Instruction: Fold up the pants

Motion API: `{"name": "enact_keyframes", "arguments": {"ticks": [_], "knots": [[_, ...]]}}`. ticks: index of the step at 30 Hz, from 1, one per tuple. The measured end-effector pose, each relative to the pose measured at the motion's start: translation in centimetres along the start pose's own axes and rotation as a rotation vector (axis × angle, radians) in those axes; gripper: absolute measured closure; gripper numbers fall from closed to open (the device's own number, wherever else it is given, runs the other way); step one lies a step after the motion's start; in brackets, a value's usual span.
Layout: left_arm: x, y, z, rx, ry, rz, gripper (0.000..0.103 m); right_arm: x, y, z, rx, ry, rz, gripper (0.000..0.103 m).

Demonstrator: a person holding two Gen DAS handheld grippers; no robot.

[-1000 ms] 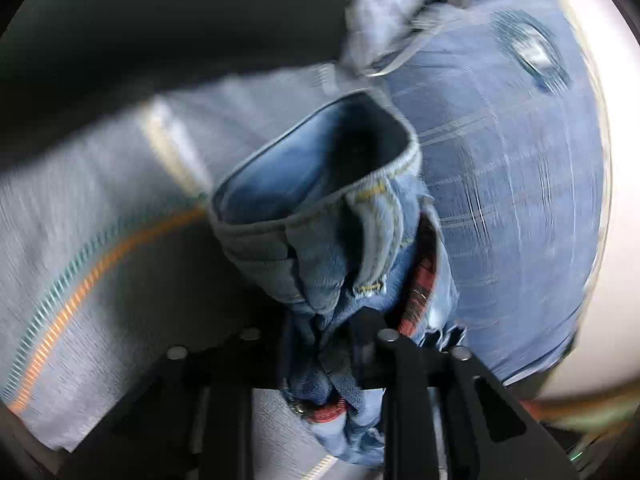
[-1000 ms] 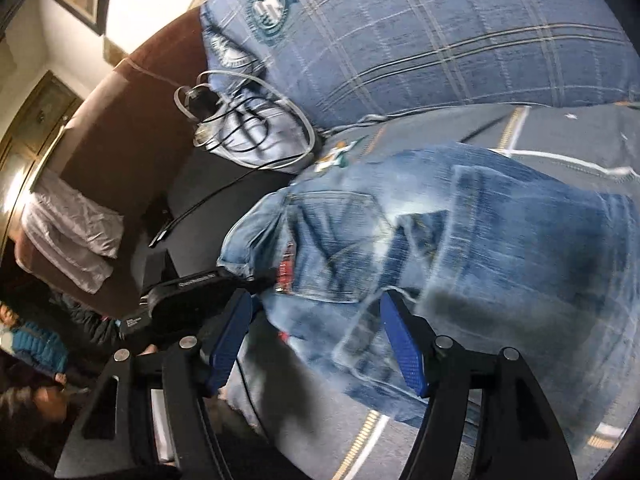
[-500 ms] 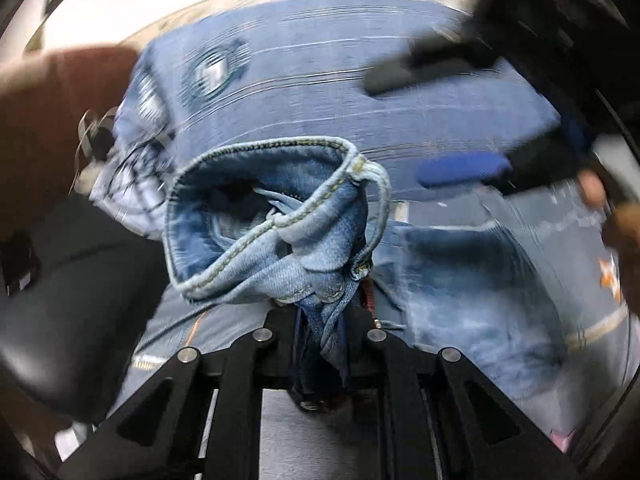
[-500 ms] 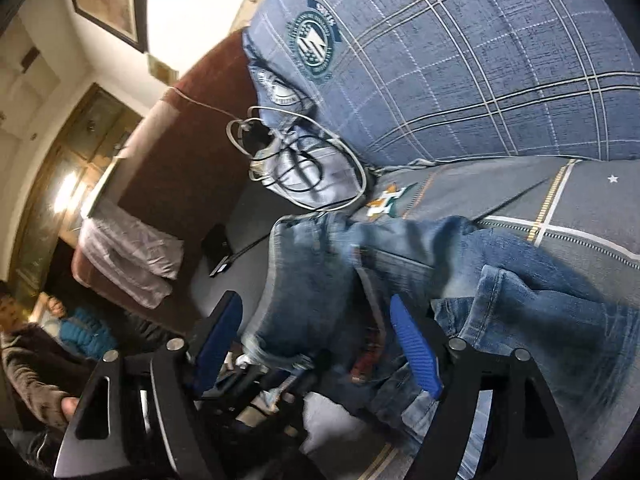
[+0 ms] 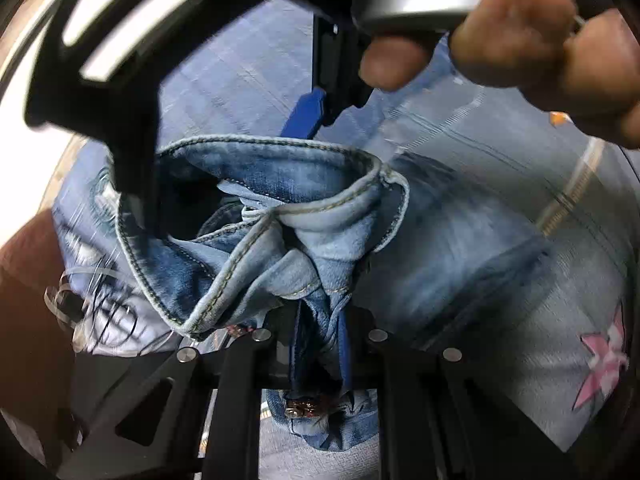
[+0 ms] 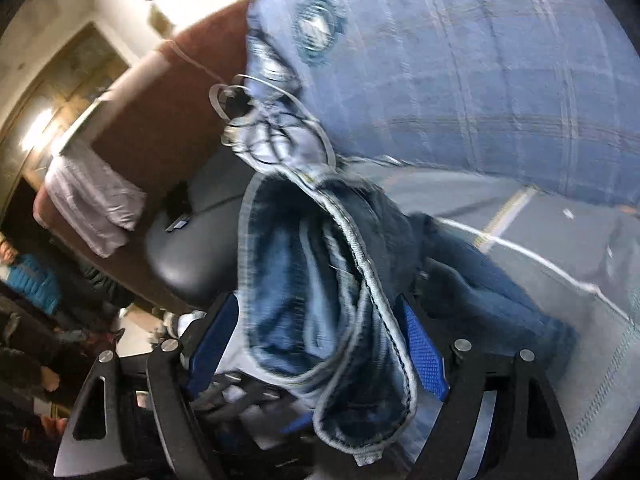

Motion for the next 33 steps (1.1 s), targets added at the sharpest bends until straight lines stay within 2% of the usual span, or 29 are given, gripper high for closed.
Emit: {"name": "enact_keyframes", "arguments": {"ticks": [3,6,10,14,17,19,20,21,22,23,24,26,27,28,31,32,33], "knots": [[1.2,-0.1,0.1,-0.004,0.01,0.081,0.086,1.9,1.1,-0.5,0.01,-0.012,0.058,0.022],[2.6,0.4,0.1,0.003,0.02,0.121,0.085,3.1,1.6,-1.2,0.026,-0.027,0.104,0.02],[4.5,1.6,0.2,0.014,0.016,0.221,0.084,2.6,1.7,-1.9,-0.006,0.034,0.049,0.016],[4.3,1.7,0.7,0.006,0.022,0.226,0.084,2.3,1.6,-2.1,-0.013,0.076,0.062,0.014],[3.8,1.5,0.8,0.004,0.047,0.213,0.084,2.2,1.7,-0.5,-0.068,0.155,0.046,0.013],[4.2,1.7,0.5,-0.001,0.067,0.213,0.085,3.3,2.3,0.3,-0.092,0.224,0.076,0.024],[4.1,1.8,0.3,0.0,0.075,0.208,0.086,4.0,2.6,0.5,-0.097,0.234,0.1,0.046],[3.9,1.7,0.0,0.007,0.083,0.198,0.087,5.2,3.0,0.3,-0.096,0.247,0.142,0.076],[3.4,1.4,-0.7,0.017,0.104,0.172,0.088,6.0,3.4,-0.3,-0.081,0.245,0.182,0.087],[2.9,1.1,-1.4,0.03,0.127,0.145,0.088,6.8,3.7,-1.2,-0.044,0.22,0.23,0.092],[2.3,0.5,-2.7,0.059,0.165,0.103,0.09,7.3,4.1,-2.7,0.023,0.159,0.288,0.094],[0.8,-0.8,-5.1,0.1,0.255,-0.004,0.092,7.1,4.5,-4.8,0.101,0.12,0.32,0.094],[0.1,-1.4,-5.9,0.11,0.331,-0.076,0.092,7.0,4.9,-5.7,0.124,0.122,0.33,0.095],[0.0,-1.7,-5.9,0.105,0.367,-0.106,0.092,7.1,5.2,-6.1,0.133,0.118,0.344,0.095],[2.4,-2.0,-3.9,0.03,0.385,-0.093,0.092,9.7,7.6,-5.6,0.096,0.145,0.44,0.093],[3.3,-1.8,-3.0,-0.001,0.377,-0.078,0.092,11.3,8.8,-4.8,0.063,0.155,0.479,0.082],[4.3,-1.6,-1.9,-0.052,0.386,-0.065,0.092,13.6,10.8,-3.3,-0.013,0.183,0.541,0.058]]}}
Point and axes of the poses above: each gripper's, at about its wrist camera, not at the fingertips, and z roughly the way its jaws point, x to its right, y to its underside, the point moved 1 cm from there along z, roughly the way its jaws point, and after that the axes turned 14 degrees about -z, right-handed, at the moved point
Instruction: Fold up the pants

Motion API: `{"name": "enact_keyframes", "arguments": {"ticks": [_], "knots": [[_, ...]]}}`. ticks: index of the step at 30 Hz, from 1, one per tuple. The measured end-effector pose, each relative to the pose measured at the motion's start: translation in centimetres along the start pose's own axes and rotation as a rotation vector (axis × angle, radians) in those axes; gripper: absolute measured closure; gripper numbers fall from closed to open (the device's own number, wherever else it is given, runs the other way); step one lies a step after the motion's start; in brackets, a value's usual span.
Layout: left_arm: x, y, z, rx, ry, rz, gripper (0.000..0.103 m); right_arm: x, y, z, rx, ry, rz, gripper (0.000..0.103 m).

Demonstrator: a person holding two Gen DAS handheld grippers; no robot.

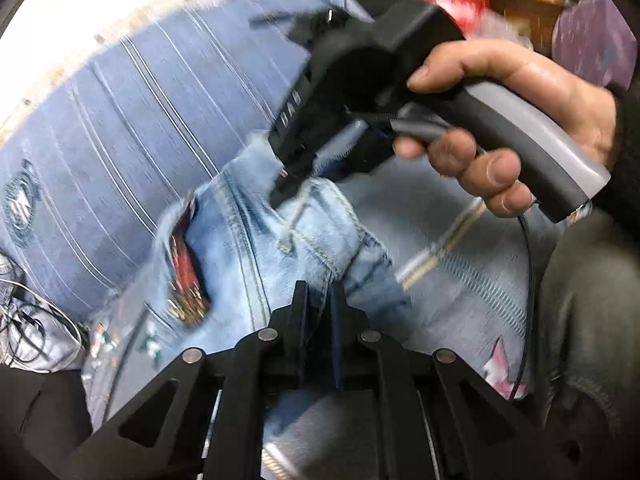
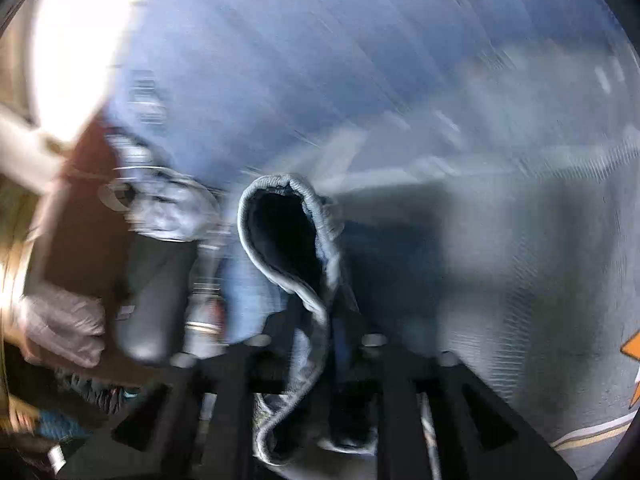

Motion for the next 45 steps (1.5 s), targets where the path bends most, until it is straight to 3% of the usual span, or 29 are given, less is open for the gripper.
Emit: {"name": "enact_keyframes", "arguments": {"ticks": [1,2,3,5,8,11,15,19,21,24,26,30,31,32,34,36,40,45], "knots": [[0.4,0.3,0.5,-0.033,0.007,0.004,0.092,1.7,0.5,1.3,-0.064,0.033,0.045,0.051],[1.0,0.4,0.7,-0.044,0.008,0.005,0.091,3.2,1.0,2.1,-0.096,0.029,0.097,0.049],[0.8,0.4,0.5,-0.038,0.008,-0.001,0.087,3.6,1.2,1.7,-0.07,-0.001,0.117,0.046],[0.5,0.2,-0.9,-0.026,0.075,-0.064,0.059,3.4,1.1,0.2,-0.001,-0.028,0.124,0.038],[-1.7,0.0,-3.9,0.026,0.212,-0.217,0.037,1.8,1.2,-2.5,0.101,0.001,0.053,0.029],[-4.8,0.0,-5.7,0.079,0.215,-0.395,0.024,2.0,2.0,-4.1,0.15,-0.004,0.077,0.023],[-10.0,-0.3,-4.5,0.057,0.153,-0.631,0.023,2.3,3.1,-3.8,0.107,-0.011,0.14,0.022],[-15.3,-0.9,-1.4,-0.061,0.098,-0.887,0.023,2.7,4.6,-1.4,0.033,-0.141,0.254,0.021],[-17.2,-0.6,1.0,-0.17,0.087,-0.976,0.023,3.2,4.9,-0.5,0.004,-0.16,0.289,0.021],[-18.8,0.9,4.7,-0.261,0.248,-1.087,0.024,3.8,5.0,0.8,-0.046,-0.195,0.31,0.023],[-19.2,2.1,6.0,-0.288,0.339,-1.18,0.024,3.9,4.8,1.2,-0.042,-0.213,0.314,0.036],[-20.0,2.6,6.7,-0.301,0.366,-1.265,0.023,3.3,3.7,2.4,-0.078,-0.148,0.253,0.039],[-20.0,2.8,6.9,-0.306,0.379,-1.279,0.024,2.9,3.4,2.4,-0.074,-0.132,0.23,0.044],[-19.7,2.9,7.1,-0.306,0.381,-1.281,0.032,2.5,3.2,2.5,-0.077,-0.107,0.197,0.056],[-19.3,2.7,6.5,-0.287,0.368,-1.265,0.048,1.4,2.9,2.6,-0.084,-0.041,0.127,0.065],[-19.4,2.3,5.5,-0.245,0.371,-1.254,0.058,0.2,2.8,2.0,-0.054,-0.022,0.068,0.083],[-19.3,1.7,1.4,-0.093,0.384,-1.262,0.059,-4.2,2.1,-1.7,0.105,0.044,-0.115,0.087],[-20.5,-0.7,-2.8,0.099,0.407,-1.22,0.059,-8.3,-0.9,-5.6,0.25,0.019,-0.207,0.087]]}}
Point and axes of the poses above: each gripper's, at about its wrist camera, not at the fingertips, and z roughly the way its jaws point, x to its right, y to its underside, the point moved 1 cm from there along z, roughly the way its jaws point, and after that the axes turned 14 degrees about -z, right-handed, at the moved point
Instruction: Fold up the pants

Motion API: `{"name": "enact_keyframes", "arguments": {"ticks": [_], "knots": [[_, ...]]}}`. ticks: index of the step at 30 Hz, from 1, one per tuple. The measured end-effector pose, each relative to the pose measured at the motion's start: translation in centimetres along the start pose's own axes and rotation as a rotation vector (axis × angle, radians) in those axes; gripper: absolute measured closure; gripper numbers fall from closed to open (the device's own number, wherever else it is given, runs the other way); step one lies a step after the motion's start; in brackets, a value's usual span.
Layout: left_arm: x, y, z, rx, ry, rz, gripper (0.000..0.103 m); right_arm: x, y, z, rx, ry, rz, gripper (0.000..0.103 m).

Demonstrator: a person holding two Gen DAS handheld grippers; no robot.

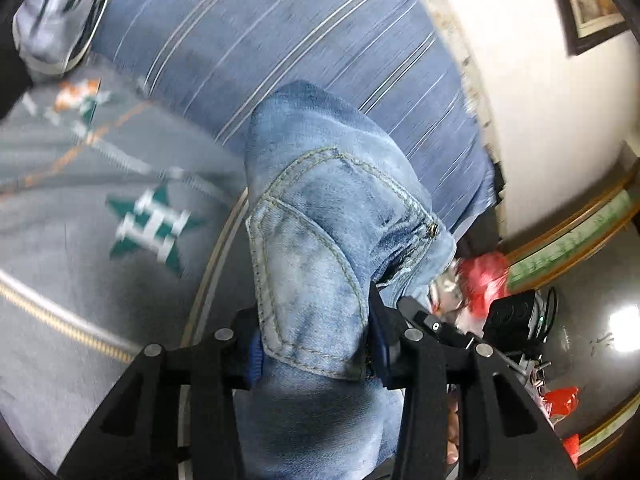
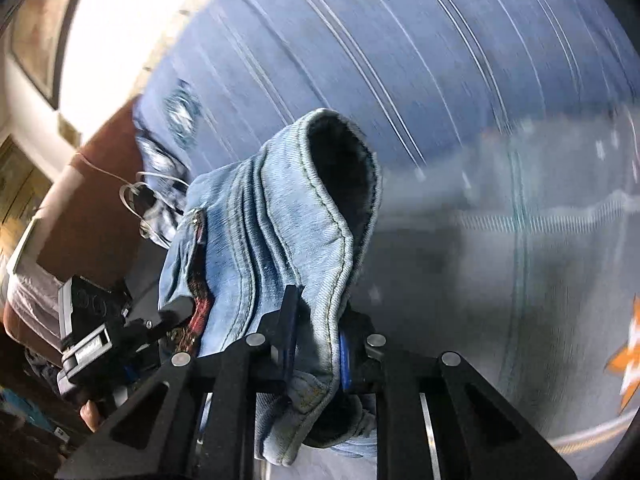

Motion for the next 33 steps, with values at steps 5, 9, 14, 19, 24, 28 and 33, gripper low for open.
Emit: {"name": "enact_keyframes", "arguments": {"ticks": [5,9,14,19,24,28,33], "knots": [[-0.9,-3.4,0.9,0.022,0.006,-0.049,0.059,0.0,-3.4,1.0,0.034,-0.03,0.014,0.087],[-3.5,-3.8,4.4,0.043,-0.154,-0.035,0.056,2.6,-1.5,5.9,-0.038,0.016,0.052,0.086],[-6.5,-3.5,8.9,0.044,-0.401,-0.042,0.034,5.8,1.7,13.3,-0.322,0.139,0.132,0.071],[-5.2,-3.3,7.1,0.085,-0.44,0.048,0.029,4.4,0.8,10.7,-0.242,0.147,0.059,0.061],[-4.9,-1.9,3.9,0.215,-0.52,0.102,0.022,3.7,1.4,7.0,-0.131,0.168,0.052,0.041],[-4.7,1.0,1.4,0.343,-0.627,0.194,0.021,3.3,2.6,3.1,-0.034,0.215,0.062,0.033],[-4.3,5.3,-0.7,0.373,-0.647,0.284,0.016,1.5,4.9,-0.4,0.02,0.238,0.06,0.032]]}}
Point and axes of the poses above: each gripper's, at about its wrist camera, not at the fingertips, and z roughly the way its jaws point, x to its right, y to its underside, the point moved 1 cm from there along z, roughly the way its jaws point, and after that the axes turned 14 degrees about -z, right-handed, at the moved point
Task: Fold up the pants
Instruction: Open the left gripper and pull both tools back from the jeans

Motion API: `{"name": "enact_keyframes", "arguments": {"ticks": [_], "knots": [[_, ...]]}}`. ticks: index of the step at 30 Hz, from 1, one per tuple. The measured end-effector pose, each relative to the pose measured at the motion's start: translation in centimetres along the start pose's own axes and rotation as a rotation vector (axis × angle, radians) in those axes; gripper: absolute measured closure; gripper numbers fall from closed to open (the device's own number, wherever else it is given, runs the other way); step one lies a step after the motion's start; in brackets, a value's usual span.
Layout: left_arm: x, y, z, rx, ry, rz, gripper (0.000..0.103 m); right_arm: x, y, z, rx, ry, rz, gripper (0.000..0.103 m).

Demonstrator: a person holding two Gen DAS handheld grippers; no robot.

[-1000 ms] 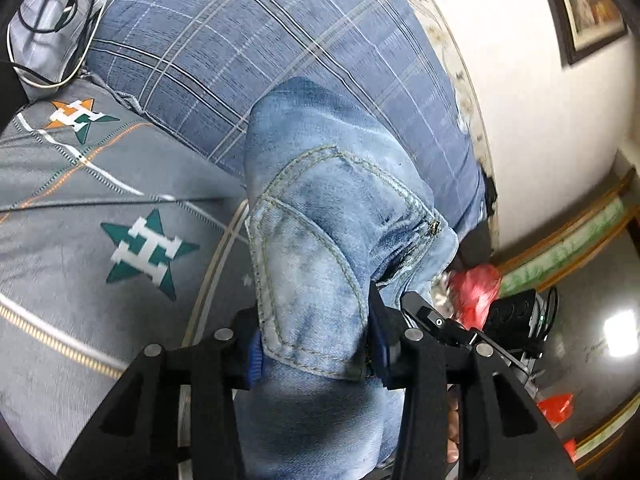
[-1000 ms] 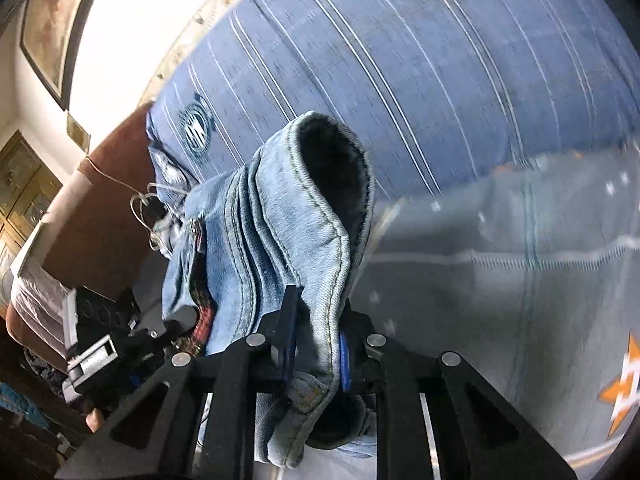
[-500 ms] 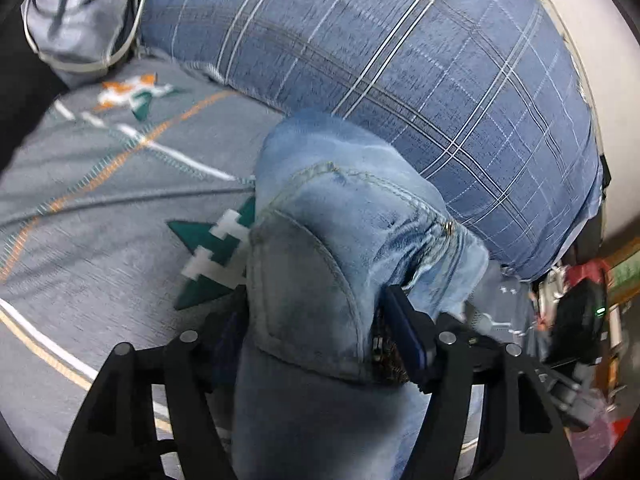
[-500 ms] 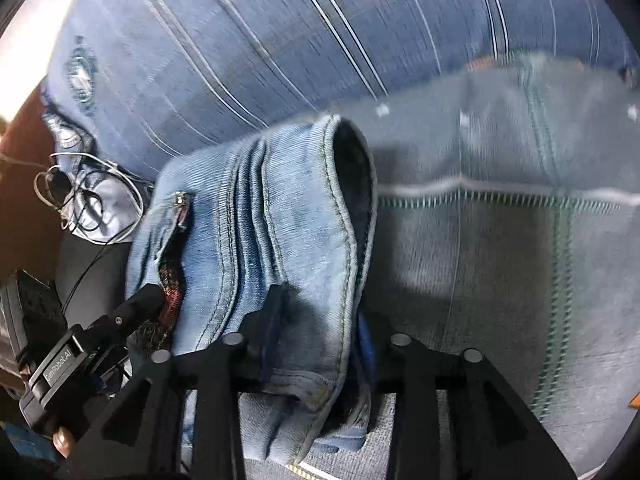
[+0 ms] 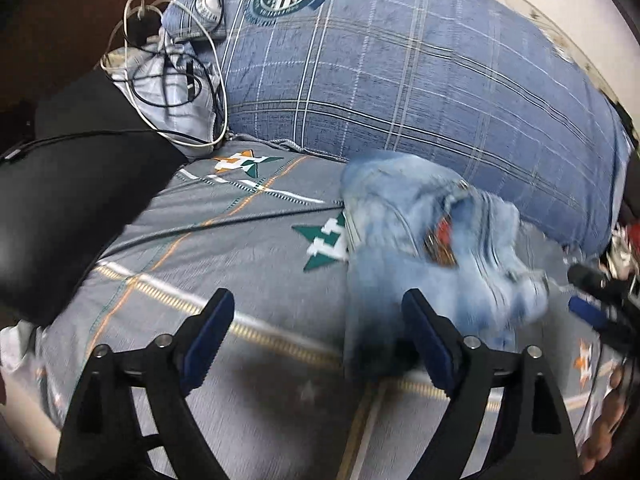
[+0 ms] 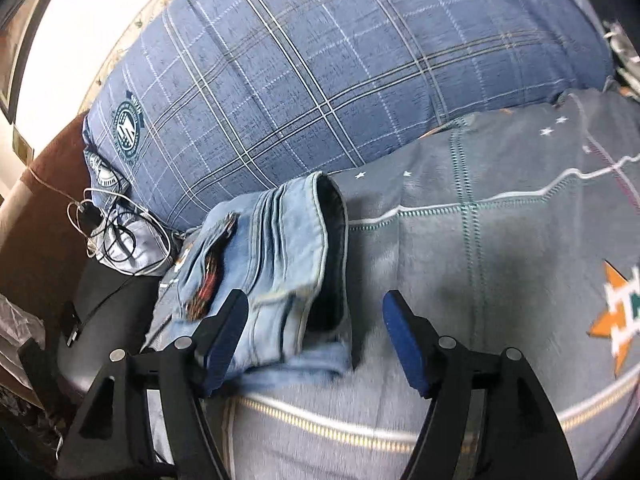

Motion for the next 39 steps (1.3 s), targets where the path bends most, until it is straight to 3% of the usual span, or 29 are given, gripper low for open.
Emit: {"name": "enact_keyframes", "arguments": {"ticks": [3,6,8,13,18,26,30,34,35,37,39], "knots": [[0.3,1.7,-1.7,0.054,-0.044,0.08,0.016,-1.6,1.3,-1.6,0.023,0.015,-0.034,0.026],[0.3,3.5,-4.5,0.141,-0.065,0.136,0.015,-3.9,3.3,-2.8,0.015,-0.025,-0.086,0.025],[-0.1,4.7,-6.4,0.198,-0.061,0.158,0.006,-5.4,5.2,-3.8,0.005,-0.041,-0.13,0.025],[-1.2,7.6,-10.1,0.277,-0.017,0.194,0.0,-8.0,9.8,-7.4,0.067,-0.014,-0.192,0.025],[-0.4,7.9,-11.1,0.271,0.031,0.23,0.0,-9.3,9.9,-10.0,0.181,0.124,-0.281,0.025],[0.3,5.5,-12.7,0.244,0.027,0.286,0.0,-8.9,8.0,-12.2,0.242,0.164,-0.242,0.024],[-0.2,3.6,-13.7,0.289,0.032,0.29,0.0,-10.3,5.4,-14.0,0.303,0.204,-0.259,0.015],[-1.7,4.0,-10.9,0.248,0.059,0.235,0.0,-10.6,5.4,-13.0,0.35,0.176,-0.25,0.004],[-2.1,4.5,-9.6,0.204,0.066,0.226,0.0,-10.4,6.0,-12.3,0.352,0.178,-0.246,0.003],[-1.5,4.8,-7.3,0.08,-0.018,0.249,0.0,-9.9,6.7,-10.2,0.28,0.147,-0.239,0.003],[-1.0,5.0,-7.8,0.14,-0.035,0.274,0.0,-9.8,6.8,-9.2,0.235,0.134,-0.23,0.003]]}}
Point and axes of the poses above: each gripper's, at about its wrist camera, not at the fingertips, and z roughly the way its jaws point, x to its right, y to its underside, the point moved 1 cm from there along z, roughly the way its jaws point, and after that the axes turned 14 degrees about -z, right-handed, at the moved point
